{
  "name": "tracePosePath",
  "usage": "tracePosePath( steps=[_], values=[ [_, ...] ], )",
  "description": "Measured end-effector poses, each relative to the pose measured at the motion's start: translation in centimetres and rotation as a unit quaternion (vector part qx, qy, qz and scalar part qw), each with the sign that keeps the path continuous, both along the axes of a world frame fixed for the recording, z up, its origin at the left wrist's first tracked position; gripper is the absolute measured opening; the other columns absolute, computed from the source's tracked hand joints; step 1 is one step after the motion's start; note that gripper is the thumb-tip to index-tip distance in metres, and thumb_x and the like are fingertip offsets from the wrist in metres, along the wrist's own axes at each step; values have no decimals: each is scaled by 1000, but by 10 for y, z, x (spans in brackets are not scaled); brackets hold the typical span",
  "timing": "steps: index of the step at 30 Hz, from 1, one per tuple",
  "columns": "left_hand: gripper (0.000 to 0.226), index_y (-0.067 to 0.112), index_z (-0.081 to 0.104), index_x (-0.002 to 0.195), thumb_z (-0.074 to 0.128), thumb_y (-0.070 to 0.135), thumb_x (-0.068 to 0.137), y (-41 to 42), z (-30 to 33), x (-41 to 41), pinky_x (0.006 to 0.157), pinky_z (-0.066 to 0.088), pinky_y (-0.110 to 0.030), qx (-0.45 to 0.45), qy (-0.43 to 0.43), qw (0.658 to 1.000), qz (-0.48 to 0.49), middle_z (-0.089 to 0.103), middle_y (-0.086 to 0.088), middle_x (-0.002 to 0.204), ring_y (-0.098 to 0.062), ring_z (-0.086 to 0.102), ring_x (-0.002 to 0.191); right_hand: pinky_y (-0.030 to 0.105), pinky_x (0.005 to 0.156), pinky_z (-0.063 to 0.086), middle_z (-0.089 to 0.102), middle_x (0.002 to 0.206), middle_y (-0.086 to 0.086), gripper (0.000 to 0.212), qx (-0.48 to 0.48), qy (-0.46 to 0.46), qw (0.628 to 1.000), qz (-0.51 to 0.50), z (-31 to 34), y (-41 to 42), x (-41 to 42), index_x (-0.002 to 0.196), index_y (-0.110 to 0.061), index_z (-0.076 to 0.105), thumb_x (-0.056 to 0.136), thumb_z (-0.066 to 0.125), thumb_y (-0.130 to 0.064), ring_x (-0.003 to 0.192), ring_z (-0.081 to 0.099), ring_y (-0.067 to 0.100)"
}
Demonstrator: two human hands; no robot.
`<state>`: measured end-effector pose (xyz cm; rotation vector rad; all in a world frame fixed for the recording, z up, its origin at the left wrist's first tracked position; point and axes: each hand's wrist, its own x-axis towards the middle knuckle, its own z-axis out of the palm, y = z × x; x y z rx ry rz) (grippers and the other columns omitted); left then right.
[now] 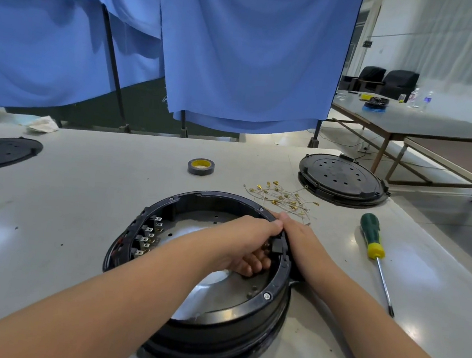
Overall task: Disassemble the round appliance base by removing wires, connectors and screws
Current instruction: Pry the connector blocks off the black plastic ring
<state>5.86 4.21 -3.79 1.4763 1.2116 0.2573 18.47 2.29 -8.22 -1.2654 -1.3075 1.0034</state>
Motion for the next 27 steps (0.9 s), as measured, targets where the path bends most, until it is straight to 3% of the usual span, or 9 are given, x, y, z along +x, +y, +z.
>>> tracePosePath(
  steps=[4,13,22,27],
  values=[
    [48,12,50,72,35,50,98,1,0,1,34,30,-8,-10,1,1000,-1,47,3,33,-7,40,25,7,59,45,73,69,-14,40,7,-5,1000,0,0,1,0,91,-30,70,103,32,-29,65,66,-4],
    [55,15,40,62,28,55,98,-1,0,0,33,18,-7,-30,-1,999,-24,36,5,33,-5,24,24,6,56,44,73,67,-13,44,8,2,1000,3,-4,2,3,82,-30,71,103,32,-29,63,66,-5],
    [56,17,35,59,26,56,98,0,5,0,29,13,-10,-77,-3,996,-45,27,7,33,-4,18,24,3,52,41,68,61,-22,57,15,9,1000,-4,-3,4,2,68,-51,71,103,33,-26,56,60,-12],
    [56,18,35,57,27,55,98,0,5,-1,28,12,-11,-94,-13,995,-39,25,8,33,-4,17,24,2,52,40,68,63,-24,54,10,2,1000,-10,-6,8,3,69,-51,70,102,34,-28,58,60,-13]
  ],
)
